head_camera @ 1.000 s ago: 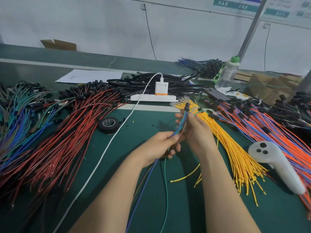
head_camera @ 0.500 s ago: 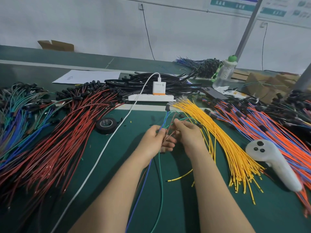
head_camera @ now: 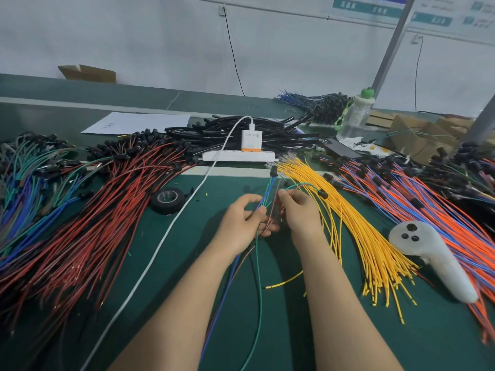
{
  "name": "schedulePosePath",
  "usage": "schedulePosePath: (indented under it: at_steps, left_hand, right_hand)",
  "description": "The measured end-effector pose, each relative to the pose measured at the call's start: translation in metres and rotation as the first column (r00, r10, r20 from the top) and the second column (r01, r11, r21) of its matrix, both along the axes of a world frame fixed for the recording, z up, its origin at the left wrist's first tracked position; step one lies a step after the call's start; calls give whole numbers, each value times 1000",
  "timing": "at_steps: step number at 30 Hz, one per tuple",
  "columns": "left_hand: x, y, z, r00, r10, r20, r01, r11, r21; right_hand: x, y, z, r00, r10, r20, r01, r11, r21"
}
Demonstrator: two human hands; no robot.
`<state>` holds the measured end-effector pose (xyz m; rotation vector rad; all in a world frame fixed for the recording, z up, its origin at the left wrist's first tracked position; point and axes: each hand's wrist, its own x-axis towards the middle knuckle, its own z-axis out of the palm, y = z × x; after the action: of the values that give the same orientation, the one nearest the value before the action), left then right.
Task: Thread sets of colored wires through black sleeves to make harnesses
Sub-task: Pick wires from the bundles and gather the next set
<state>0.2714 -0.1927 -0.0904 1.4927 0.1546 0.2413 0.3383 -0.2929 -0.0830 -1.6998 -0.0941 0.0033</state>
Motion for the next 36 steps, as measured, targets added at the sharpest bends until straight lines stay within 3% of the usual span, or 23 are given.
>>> schedulePosePath:
  at_steps: [9, 11, 15, 18, 21, 27, 32, 36]
  left_hand:
    - [-4, 4, 3, 995, -94, -33, 93, 996, -4]
    - [-3, 3, 2, 997, -74, -35, 73, 997, -15]
    - [-2, 3, 0, 999, -26, -33, 23, 997, -67]
    - [-2, 4, 0, 999, -21, -32, 18, 996, -88]
    - [-2, 4, 1, 1000, -20, -23, 18, 994, -105]
    - [0, 3, 0, 999, 13, -45, -18, 994, -103]
    - [4, 0, -1, 992, 100, -80, -111, 984, -141]
    - [5, 1, -4, 990, 124, -70, -131, 985, -111]
  right_hand:
    - [-1, -1, 1, 999, 28, -40, -28, 999, 16]
    - [0, -2, 1, 999, 15, -48, -17, 999, -42]
    - [-5, 0, 4, 982, -150, 112, 172, 961, -217]
    - [-9, 2, 9, 949, -105, 298, 187, 947, -260]
    - [-11, 5, 11, 976, 59, 208, 19, 936, -353]
    - [-15, 2, 16, 969, 245, -15, -245, 961, -128]
    - [-17, 0, 20, 951, 303, -58, -308, 944, -115]
    - [-17, 3, 18, 973, 231, -6, -229, 960, -160]
